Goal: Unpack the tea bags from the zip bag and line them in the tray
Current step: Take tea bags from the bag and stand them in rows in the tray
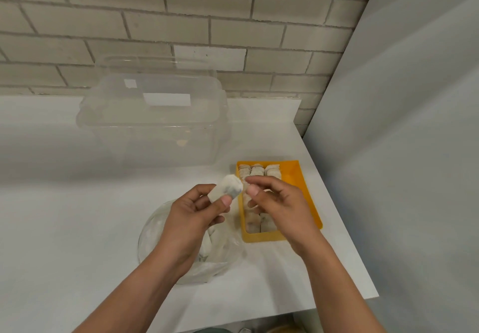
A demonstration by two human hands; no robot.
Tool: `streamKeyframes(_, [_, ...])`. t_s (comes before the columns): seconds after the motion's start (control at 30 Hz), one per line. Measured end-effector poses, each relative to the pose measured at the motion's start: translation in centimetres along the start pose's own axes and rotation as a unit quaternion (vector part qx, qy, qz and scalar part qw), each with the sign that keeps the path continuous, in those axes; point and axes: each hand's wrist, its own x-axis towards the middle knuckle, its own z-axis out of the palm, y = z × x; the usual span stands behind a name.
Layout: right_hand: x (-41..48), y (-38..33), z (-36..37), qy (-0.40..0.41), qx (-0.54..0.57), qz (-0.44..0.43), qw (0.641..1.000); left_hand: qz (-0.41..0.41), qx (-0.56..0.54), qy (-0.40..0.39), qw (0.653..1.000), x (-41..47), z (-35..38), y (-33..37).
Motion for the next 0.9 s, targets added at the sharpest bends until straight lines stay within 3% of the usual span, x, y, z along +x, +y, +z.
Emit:
streamKeyframes(0.2, [0.3,-1.0,0.3,0.011,-0.093,-0.085,0.992,0.014,0.013,-0.047,0.999,0.2,1.3,-0.1])
streamKeyframes(0.37, [0.4,-2.3,-1.4,-0.007,-0.212,-0.163,0.963,0.084,0.126,-0.051,0.987,0.1,1.4,-0.7])
streamKeyframes(0.53, [-0.1,-2.2,-2.4,-0.056,-0.137,-0.054,0.988,0.099,0.1,-0.045,0.989,0.2,2.7,-1.0])
streamKeyframes(0.73, [-0.4,-0.6,-3.4,-0.022,-0.107,-0.058,0.992,0.114,0.147,-0.043,0.982,0.9,3.4,-1.4])
streamKeyframes(0.83, [0.7,0.9,-4.3,0.032,-0.145,-0.043,0.988,0.162,0.28,-0.032,0.946,1.4,3.3,-2.6])
streamKeyframes(0.9, [1.8,2.7,-5.2,0.092,-0.17,-0.022,0.981,0.243,0.43,-0.043,0.868,1.6,2.8,-3.6])
